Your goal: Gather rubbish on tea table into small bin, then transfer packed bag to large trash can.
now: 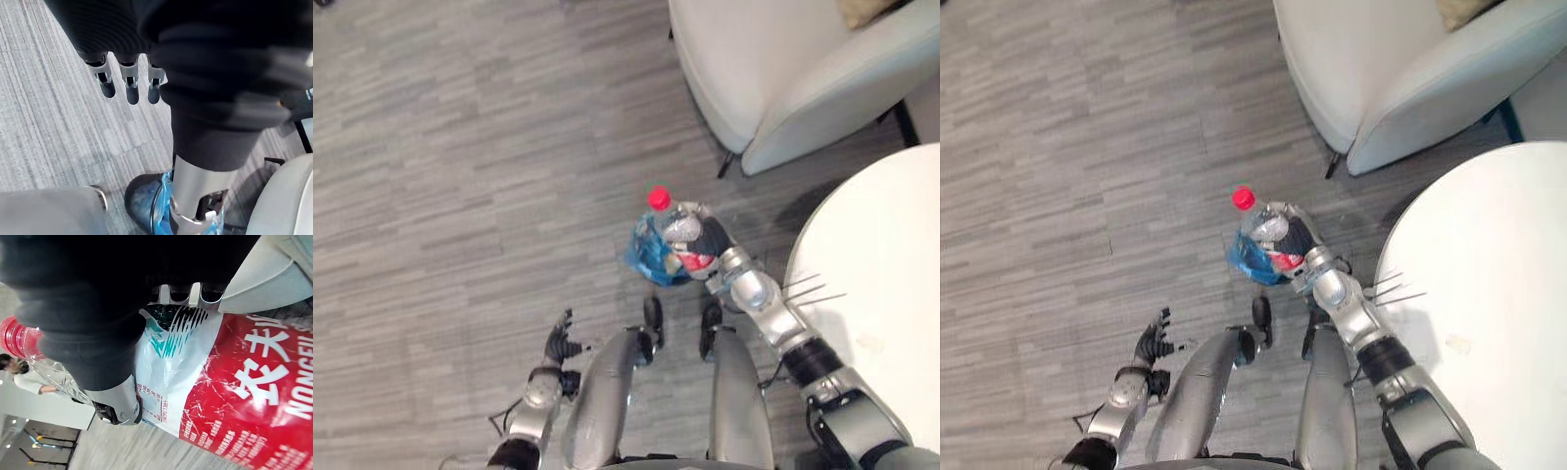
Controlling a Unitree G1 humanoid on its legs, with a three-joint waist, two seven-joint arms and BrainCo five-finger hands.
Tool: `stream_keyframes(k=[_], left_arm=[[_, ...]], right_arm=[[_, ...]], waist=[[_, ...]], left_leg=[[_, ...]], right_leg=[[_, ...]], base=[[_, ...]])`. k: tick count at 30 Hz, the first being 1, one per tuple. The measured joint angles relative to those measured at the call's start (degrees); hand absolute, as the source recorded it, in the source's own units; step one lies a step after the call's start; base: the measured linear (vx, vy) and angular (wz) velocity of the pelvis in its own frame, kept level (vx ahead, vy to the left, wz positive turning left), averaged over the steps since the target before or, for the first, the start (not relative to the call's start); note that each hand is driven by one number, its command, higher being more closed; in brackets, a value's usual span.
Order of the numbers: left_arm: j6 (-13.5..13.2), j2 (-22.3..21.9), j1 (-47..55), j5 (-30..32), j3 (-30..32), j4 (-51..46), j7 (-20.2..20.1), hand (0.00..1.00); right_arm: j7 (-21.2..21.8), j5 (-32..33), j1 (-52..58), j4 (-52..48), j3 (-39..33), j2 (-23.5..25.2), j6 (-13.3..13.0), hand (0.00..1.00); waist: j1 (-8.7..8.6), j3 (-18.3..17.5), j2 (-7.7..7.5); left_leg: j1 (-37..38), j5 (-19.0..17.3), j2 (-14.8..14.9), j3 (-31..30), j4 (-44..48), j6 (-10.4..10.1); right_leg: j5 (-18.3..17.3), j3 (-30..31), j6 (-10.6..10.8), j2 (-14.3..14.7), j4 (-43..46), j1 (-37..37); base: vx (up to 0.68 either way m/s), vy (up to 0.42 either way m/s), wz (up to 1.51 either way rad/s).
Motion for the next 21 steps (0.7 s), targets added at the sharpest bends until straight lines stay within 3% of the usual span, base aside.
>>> stream_keyframes(k=[4, 10, 17, 18, 21], left_arm=[[-1.06, -2.32, -3.45, -1.66, 2.46, -7.19, 1.24, 0.0], [-1.0, -4.34, -3.87, -2.76, 4.23, -10.94, 1.3, 0.0], [-1.92, -4.24, -3.91, -3.87, 4.63, -13.02, 1.27, 0.0], [-2.08, -4.24, -3.91, -3.88, 4.63, -13.15, 1.27, 0.0], [-2.18, -4.18, -3.96, -4.02, 5.18, -13.54, 1.29, 0.0]], right_arm=[[-3.94, -1.15, -5.58, -4.35, -2.36, 0.21, 1.29, 1.0], [-7.43, -0.89, -12.4, -4.24, -6.47, 0.14, 2.71, 1.0], [-7.18, 1.26, -14.56, 2.66, -6.14, 0.26, 3.01, 1.0], [-7.07, 1.27, -14.57, 3.4, -6.13, 0.25, 3.18, 0.0], [-6.06, 1.32, -14.66, 6.64, -5.07, 0.22, 3.84, 0.0]], waist=[[1.26, 2.24, 0.06], [1.86, 3.57, -0.02], [2.8, 3.57, -0.03], [2.95, 3.57, -0.03], [3.12, 3.55, -0.03]], left_leg=[[-12.4, -2.91, 4.87, 3.15, 10.44, 1.38], [-21.91, -3.86, 5.96, 3.18, 16.79, 1.41], [-24.93, -3.87, 6.82, 4.38, 17.77, 1.43], [-25.17, -3.89, 6.84, 4.32, 17.98, 1.46], [-26.08, -3.95, 6.85, 3.42, 18.65, 1.57]], right_leg=[[-2.52, -0.26, -1.01, -0.27, 9.65, -12.09], [-4.24, -0.31, -1.5, -1.25, 16.39, -21.39], [-4.48, -0.26, -1.75, -2.05, 17.97, -24.86], [-4.59, -0.32, -1.81, -2.09, 18.18, -25.06], [-4.95, -1.31, -2.06, -2.21, 18.57, -25.23]], base=[[-0.13, -0.094, 0.1], [-0.12, -0.021, 0.11], [-0.09, -0.003, 0.06], [-0.07, 0.001, 0.05], [-0.06, 0.003, 0.07]])
